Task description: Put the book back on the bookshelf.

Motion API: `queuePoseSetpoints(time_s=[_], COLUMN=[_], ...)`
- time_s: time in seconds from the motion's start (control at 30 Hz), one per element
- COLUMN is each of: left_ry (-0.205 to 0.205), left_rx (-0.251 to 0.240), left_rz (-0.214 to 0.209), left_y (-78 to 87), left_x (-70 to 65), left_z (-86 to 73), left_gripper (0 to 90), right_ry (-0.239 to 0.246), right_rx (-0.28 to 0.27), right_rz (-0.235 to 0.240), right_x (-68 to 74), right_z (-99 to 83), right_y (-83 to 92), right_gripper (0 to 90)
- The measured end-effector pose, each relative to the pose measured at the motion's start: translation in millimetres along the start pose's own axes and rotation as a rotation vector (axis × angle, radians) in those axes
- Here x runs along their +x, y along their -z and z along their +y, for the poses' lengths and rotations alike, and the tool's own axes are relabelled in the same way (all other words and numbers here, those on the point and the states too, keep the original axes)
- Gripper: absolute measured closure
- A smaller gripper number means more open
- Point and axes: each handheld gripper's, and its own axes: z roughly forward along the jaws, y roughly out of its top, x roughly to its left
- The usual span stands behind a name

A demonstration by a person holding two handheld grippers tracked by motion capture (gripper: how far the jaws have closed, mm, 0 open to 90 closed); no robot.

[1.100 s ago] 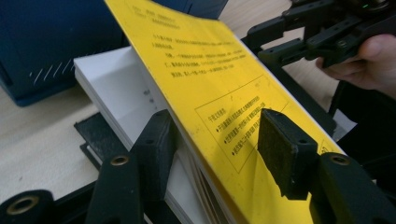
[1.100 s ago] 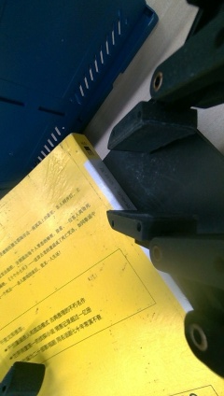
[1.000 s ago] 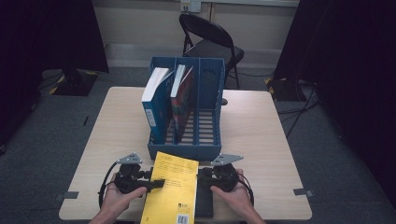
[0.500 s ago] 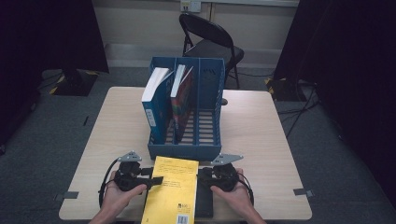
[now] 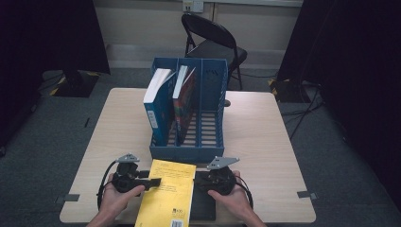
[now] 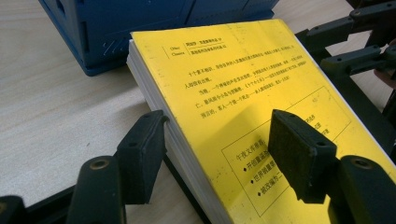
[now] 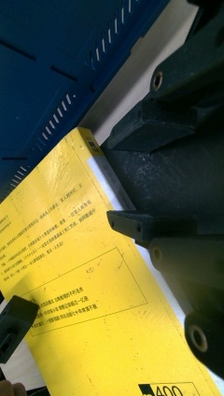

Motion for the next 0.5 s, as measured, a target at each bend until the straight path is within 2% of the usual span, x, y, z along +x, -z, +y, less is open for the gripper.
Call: queuePoseSetpoints(time_s=[0.07, 0.13, 0.17, 0.3, 0.37, 0.4, 0.5], left_ry=[0.009, 0.015, 0.023, 0.017, 0.016, 0.008, -0.007], left_rx=[-0.027, -0.057, -0.063, -0.070, -0.077, -0.073, -0.044], left_rz=[-0.020, -0.063, -0.081, -0.103, -0.156, -0.168, -0.140], left_y=[4.9, 10.5, 12.1, 14.3, 15.7, 15.9, 12.4], left_x=[1.8, 4.2, 4.8, 2.8, 1.0, 0.2, -3.9], left_z=[0.7, 1.0, 0.9, 0.9, 1.1, 0.8, -0.7], left_gripper=[41.5, 44.9, 45.6, 46.3, 47.3, 49.6, 49.5], right_ry=[0.001, 0.002, 0.002, 0.002, 0.004, 0.003, 0.004], right_rx=[-0.001, -0.001, -0.001, -0.002, -0.002, -0.002, -0.002], right_rz=[0.000, 0.001, 0.000, -0.002, -0.004, -0.004, -0.005], right_x=[-0.2, -0.6, -0.7, -0.6, -0.3, -0.3, -0.3], right_z=[-0.1, 0.0, 0.0, -0.1, -0.2, -0.2, -0.2], right_y=[0.0, -0.1, -0.1, -0.2, -0.1, -0.1, -0.1], right_gripper=[58.0, 57.5, 57.4, 57.0, 56.7, 56.7, 56.5])
